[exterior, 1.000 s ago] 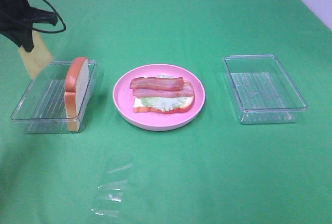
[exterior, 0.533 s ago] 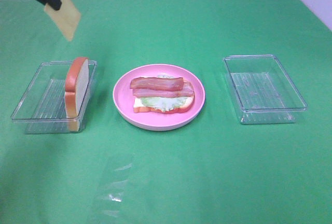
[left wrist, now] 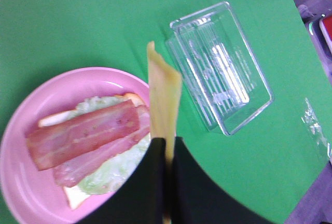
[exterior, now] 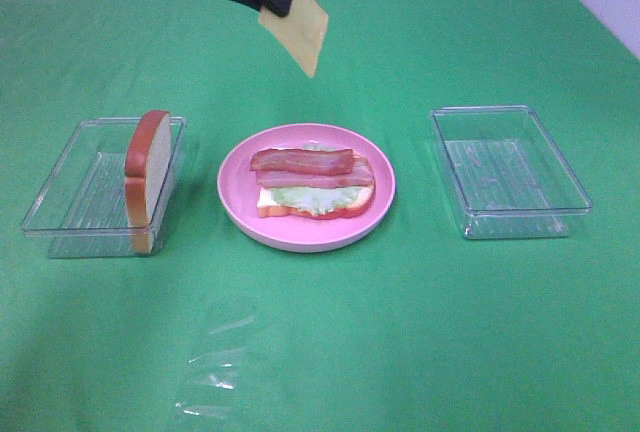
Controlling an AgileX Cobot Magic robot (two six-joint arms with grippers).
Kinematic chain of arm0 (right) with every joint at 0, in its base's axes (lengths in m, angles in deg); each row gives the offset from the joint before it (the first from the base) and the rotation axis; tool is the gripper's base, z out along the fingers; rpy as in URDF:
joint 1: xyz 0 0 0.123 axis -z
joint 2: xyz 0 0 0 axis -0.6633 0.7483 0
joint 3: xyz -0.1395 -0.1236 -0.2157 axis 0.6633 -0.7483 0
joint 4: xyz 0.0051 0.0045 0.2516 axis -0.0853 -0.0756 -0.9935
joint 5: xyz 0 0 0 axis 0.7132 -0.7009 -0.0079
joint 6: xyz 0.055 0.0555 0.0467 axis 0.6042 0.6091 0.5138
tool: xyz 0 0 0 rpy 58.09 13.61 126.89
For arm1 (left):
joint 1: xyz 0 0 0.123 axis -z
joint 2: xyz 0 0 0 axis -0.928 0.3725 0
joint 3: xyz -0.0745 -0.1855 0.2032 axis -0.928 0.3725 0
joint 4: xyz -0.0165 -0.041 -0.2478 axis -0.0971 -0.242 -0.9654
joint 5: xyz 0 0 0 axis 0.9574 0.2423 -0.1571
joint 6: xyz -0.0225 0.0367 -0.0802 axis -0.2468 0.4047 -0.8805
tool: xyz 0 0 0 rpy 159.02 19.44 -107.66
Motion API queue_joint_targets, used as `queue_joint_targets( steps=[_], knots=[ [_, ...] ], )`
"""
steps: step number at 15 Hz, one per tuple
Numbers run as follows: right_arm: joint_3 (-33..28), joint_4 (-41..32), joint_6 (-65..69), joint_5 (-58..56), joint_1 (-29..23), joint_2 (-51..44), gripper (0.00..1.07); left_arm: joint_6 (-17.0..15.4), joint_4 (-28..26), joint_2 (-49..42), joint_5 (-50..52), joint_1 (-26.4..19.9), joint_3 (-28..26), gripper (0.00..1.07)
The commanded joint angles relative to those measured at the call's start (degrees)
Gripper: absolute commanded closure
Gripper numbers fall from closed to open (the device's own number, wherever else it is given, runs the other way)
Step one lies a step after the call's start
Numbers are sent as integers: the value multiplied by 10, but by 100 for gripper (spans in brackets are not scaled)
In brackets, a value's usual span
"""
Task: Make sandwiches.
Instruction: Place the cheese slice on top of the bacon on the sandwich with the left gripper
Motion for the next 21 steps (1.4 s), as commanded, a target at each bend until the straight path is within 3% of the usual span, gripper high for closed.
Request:
queue_joint_targets(
  steps=[1,4,9,14,18,21],
  knots=[
    [-1,-2,-5,3,1,-15,10,26,-57,45,6,17,-2,107],
    [-1,-2,-5,3,1,-15,10,70,-119,101,18,26,-2,107],
    [-1,-2,-5,3,1,-15,10,70,-125,153,23,39,-2,107],
    [-1,-2,-5,3,1,-15,10,64,-53,168,46,41,-2,107],
    [-1,-2,-5,3,1,-15,10,25,21,168,43,41,-2,107],
    [-1,-2,-5,3,1,-15,10,20,36,168,41,41,-2,107]
  ],
)
